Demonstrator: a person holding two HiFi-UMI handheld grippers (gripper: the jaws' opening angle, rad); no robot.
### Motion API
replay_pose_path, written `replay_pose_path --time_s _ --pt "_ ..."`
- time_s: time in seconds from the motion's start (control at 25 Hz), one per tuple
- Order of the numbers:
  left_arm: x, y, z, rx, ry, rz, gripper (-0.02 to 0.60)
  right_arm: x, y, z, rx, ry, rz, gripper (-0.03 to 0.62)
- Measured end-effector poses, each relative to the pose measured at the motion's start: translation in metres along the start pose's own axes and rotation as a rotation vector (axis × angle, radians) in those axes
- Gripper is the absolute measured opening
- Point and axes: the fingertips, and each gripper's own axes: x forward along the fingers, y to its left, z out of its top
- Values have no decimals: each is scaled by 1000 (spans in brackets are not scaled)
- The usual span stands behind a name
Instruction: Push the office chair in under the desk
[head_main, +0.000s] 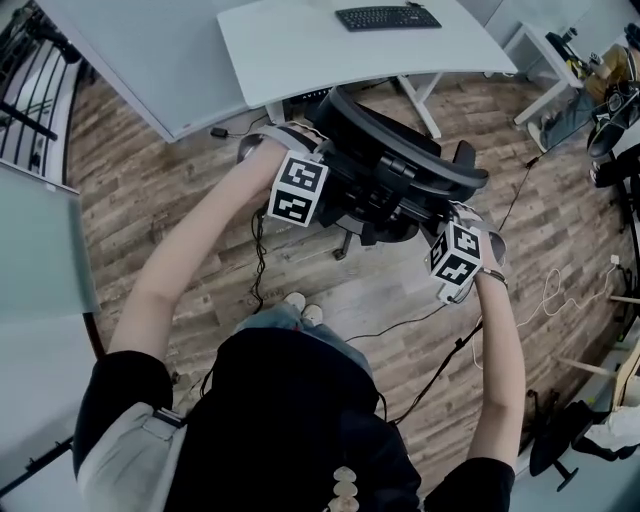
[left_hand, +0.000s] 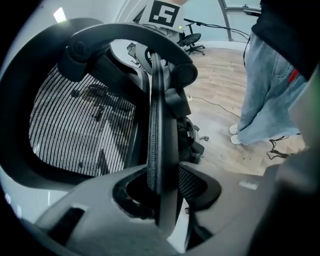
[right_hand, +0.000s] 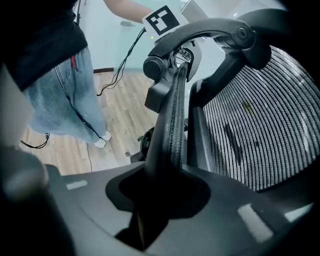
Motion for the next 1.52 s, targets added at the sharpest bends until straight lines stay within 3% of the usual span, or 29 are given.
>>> replay_pose_path --time_s 0.92,1.2,1.52 --pt "30 -2 -11 -140 101 81 133 50 -40 -16 -176 -63 10 104" --pt "51 67 -3 -201 129 60 130 60 -118 -51 -233 -106 77 103" --pt "71 88 10 -308 200 58 129 76 -157 -79 -334 -149 105 103"
